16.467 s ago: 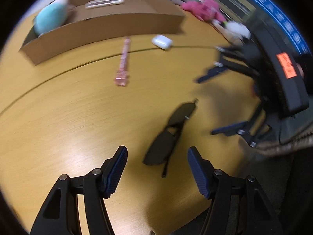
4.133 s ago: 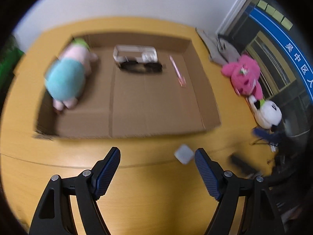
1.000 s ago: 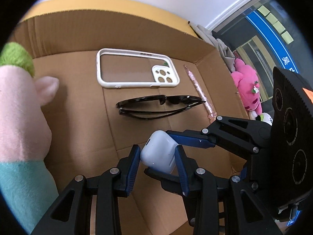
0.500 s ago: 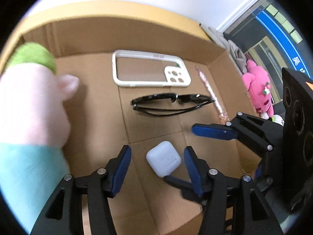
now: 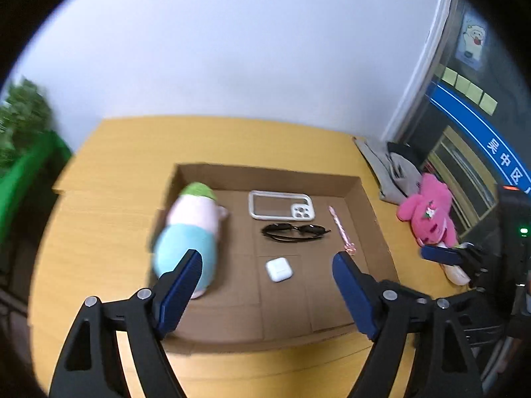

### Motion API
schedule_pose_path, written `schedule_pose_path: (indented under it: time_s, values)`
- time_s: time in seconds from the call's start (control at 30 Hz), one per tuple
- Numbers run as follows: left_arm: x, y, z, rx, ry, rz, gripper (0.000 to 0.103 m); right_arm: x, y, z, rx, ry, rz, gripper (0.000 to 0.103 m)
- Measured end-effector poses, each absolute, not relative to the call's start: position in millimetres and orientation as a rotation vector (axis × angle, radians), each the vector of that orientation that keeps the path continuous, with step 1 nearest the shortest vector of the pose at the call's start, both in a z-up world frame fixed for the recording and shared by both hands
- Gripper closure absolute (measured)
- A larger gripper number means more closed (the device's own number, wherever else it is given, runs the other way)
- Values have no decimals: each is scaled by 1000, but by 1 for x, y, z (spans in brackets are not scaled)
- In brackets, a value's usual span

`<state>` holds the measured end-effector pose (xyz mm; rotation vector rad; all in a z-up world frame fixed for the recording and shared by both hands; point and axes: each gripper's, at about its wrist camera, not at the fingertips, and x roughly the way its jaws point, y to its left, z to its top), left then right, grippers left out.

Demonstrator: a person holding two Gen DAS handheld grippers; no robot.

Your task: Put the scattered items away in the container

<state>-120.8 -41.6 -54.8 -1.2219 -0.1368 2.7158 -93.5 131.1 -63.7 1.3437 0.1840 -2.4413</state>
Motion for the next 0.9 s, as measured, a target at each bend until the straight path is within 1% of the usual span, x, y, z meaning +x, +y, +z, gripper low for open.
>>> schedule_pose_path:
  time_s: [0.17,0.3,0.47,0.9]
  values:
    - [-86,-27,-27,-1215,-36,2773,21,-51,143,-22,1293,202,-2534,2]
    - [-64,-23,-12,-1231,-62,2804,21,-27,155,-5,1303,176,-2560,2]
    - [-39,-22,-3,-1260,-110,2810,21,-1,166,8,1306,162,-2581,2]
    - [-3,-4,17,-1213,-66,2802,21,33,178,26,1278,149,-2611,2]
